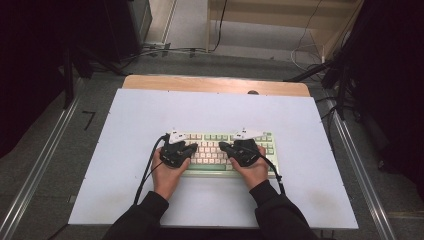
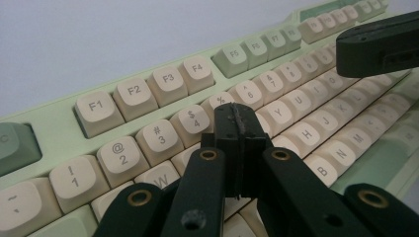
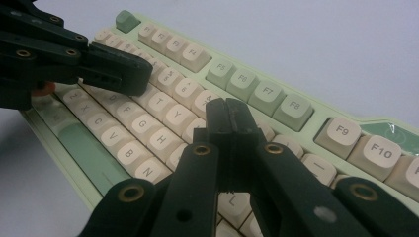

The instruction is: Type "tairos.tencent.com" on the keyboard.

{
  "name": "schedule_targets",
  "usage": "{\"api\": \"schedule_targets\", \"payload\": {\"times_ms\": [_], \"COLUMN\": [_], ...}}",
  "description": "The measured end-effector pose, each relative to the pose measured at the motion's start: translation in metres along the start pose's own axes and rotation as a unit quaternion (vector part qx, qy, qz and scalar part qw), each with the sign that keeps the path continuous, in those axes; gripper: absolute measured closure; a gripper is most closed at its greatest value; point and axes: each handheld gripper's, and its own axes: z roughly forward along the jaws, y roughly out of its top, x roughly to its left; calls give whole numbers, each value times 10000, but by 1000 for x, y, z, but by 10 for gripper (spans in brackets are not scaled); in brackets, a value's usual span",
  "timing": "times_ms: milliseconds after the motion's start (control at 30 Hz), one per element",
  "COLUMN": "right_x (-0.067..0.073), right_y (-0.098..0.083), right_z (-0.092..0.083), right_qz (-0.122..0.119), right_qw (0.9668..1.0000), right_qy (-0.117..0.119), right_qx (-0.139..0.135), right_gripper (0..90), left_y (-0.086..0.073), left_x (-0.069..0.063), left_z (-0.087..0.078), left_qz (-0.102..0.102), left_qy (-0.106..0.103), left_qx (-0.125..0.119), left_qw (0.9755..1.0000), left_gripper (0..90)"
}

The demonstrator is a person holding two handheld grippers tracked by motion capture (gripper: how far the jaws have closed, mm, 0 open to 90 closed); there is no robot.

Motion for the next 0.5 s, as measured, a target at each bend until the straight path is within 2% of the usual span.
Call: {"api": "schedule_targets", "payload": {"times_ms": [167, 500], "right_x": [-1, 0], "right_y": [0, 0], "right_z": [-1, 0], "right_qz": [-13, -2], "right_qw": [10000, 10000], "right_qy": [1, -8], "right_qx": [-15, -22], "right_gripper": [882, 882], "left_y": [4, 5], "left_x": [0, 4], "left_z": [-9, -19], "left_qz": [-73, -155], "left_qy": [-96, -114], "left_qx": [-209, -348], "left_qw": [9997, 9992], "left_gripper": [900, 900]}}
